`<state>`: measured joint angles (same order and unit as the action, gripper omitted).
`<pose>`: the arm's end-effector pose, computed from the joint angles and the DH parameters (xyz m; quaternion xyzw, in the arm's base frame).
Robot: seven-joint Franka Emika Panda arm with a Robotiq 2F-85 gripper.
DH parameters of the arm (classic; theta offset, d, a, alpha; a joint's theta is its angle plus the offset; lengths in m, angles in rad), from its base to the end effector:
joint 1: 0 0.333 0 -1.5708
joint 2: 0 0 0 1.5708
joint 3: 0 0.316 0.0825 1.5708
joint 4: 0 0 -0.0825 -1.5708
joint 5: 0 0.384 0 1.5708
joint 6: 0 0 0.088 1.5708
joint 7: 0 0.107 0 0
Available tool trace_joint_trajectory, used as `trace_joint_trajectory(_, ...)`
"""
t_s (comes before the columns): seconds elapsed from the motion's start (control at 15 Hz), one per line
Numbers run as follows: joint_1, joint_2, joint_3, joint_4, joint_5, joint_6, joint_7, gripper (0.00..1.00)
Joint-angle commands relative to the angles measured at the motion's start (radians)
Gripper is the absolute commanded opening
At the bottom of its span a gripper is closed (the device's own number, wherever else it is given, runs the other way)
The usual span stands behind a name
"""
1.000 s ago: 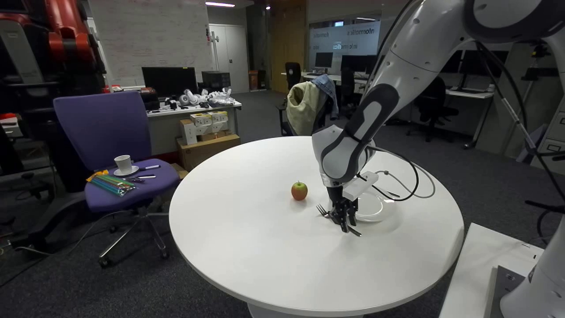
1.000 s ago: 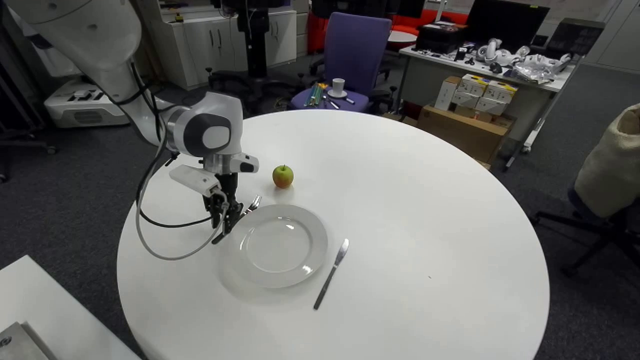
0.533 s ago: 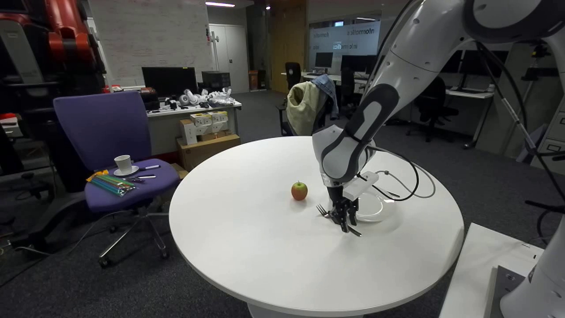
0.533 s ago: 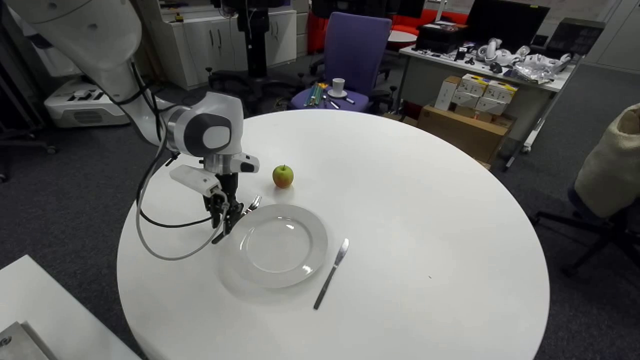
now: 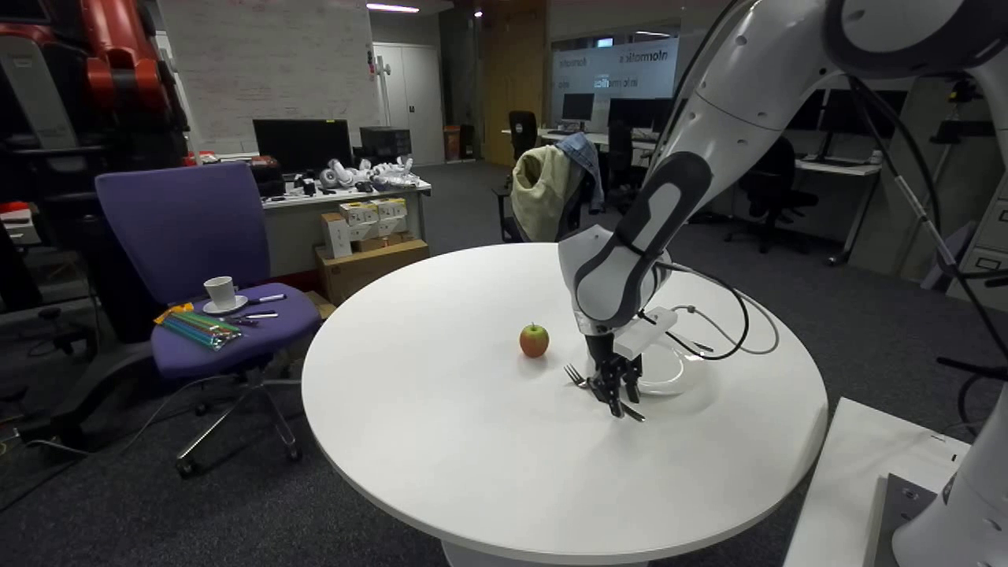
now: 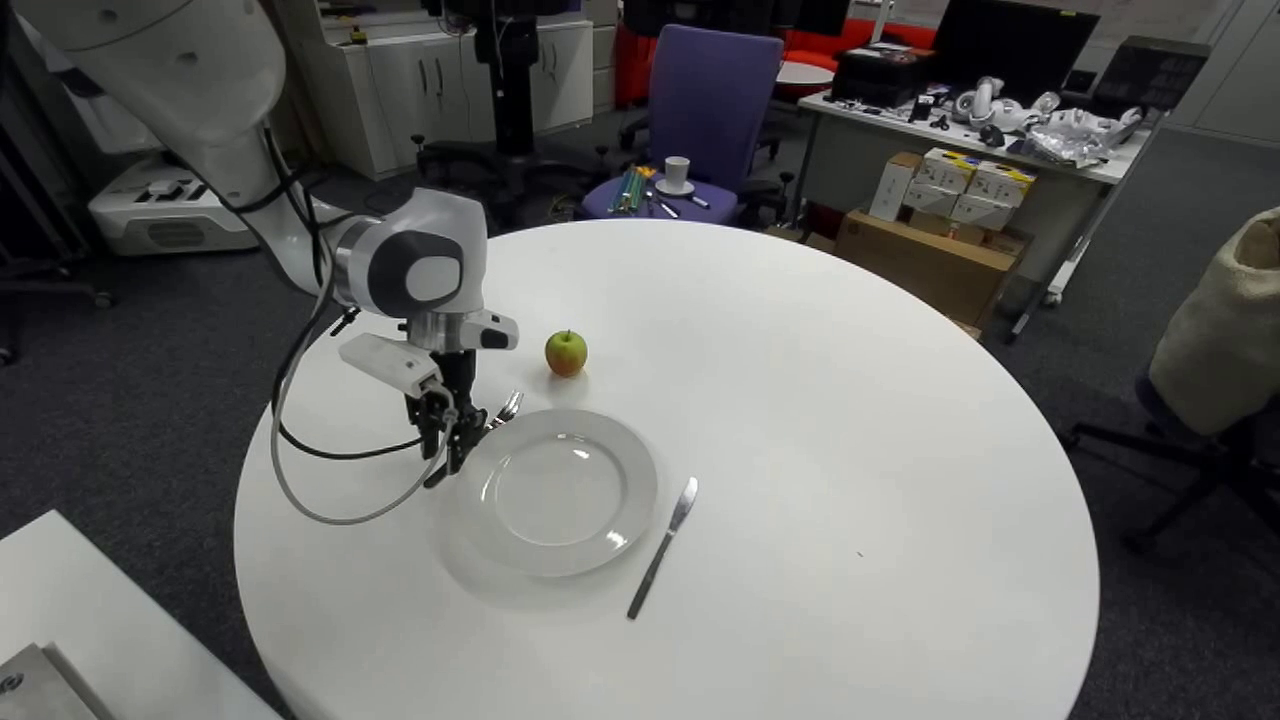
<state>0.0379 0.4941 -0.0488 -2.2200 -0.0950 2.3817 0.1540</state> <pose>0.5051 -0.0083 0.1273 0.9846 -0.0409 -0.1622 0.0502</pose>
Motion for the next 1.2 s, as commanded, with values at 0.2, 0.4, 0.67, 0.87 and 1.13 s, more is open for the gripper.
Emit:
trace_joint_trajectory(0.2, 0.004, 0.008, -0.017, -0.003, -0.016, 0.009, 0.001, 0.52)
trace_joint_trajectory(0.4, 0.004, 0.008, -0.018, -0.003, -0.017, 0.011, 0.001, 0.25)
trace_joint_trajectory(0.67, 0.005, 0.006, -0.018, -0.002, -0.018, 0.011, 0.002, 0.0)
trace_joint_trajectory(0.87, 0.005, 0.006, -0.018, -0.001, -0.018, 0.011, 0.002, 0.0)
trace_joint_trajectory(1.13, 0.005, 0.006, -0.019, 0.0, -0.019, 0.009, 0.002, 0.0)
